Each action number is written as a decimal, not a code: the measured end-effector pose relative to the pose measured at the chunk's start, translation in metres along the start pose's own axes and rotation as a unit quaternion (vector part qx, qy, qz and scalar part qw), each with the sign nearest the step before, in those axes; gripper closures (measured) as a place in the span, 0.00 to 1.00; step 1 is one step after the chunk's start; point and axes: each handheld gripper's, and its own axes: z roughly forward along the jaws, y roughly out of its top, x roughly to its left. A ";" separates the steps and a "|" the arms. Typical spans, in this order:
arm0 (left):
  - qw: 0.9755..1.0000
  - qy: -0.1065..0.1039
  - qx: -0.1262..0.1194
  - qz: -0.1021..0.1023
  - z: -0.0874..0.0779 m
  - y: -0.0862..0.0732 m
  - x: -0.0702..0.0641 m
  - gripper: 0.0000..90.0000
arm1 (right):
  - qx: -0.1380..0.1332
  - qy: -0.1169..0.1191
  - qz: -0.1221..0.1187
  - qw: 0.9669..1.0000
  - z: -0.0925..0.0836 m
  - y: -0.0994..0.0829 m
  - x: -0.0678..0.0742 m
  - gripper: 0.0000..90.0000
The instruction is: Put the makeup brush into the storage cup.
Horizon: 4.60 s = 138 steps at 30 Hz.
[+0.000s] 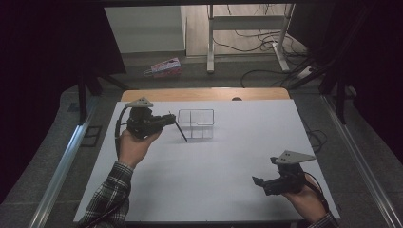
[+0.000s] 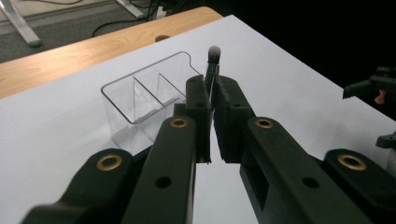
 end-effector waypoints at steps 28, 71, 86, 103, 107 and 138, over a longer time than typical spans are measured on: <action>0.999 0.037 -0.011 0.001 0.009 0.033 0.009 0.95 | 0.014 -0.001 -0.001 1.000 -0.001 -0.007 -0.002 0.01; 0.997 0.075 -0.007 -0.011 0.046 0.027 0.029 0.95 | 0.026 0.001 -0.011 1.000 0.002 -0.008 0.001 0.01; 0.997 0.075 0.007 -0.018 0.063 0.016 0.034 0.95 | 0.030 0.000 -0.014 0.999 0.003 -0.009 0.001 0.01; 0.997 0.072 0.021 -0.029 0.079 0.002 0.038 0.94 | 0.039 0.000 -0.022 0.999 0.005 -0.009 0.002 0.02; 0.997 0.070 0.024 -0.029 0.082 0.001 0.039 0.94 | 0.040 0.000 -0.023 0.999 0.005 -0.009 0.002 0.02; 0.995 0.085 0.053 0.020 0.077 0.000 0.029 0.00 | 0.043 -0.004 -0.028 0.999 0.006 -0.010 0.002 0.02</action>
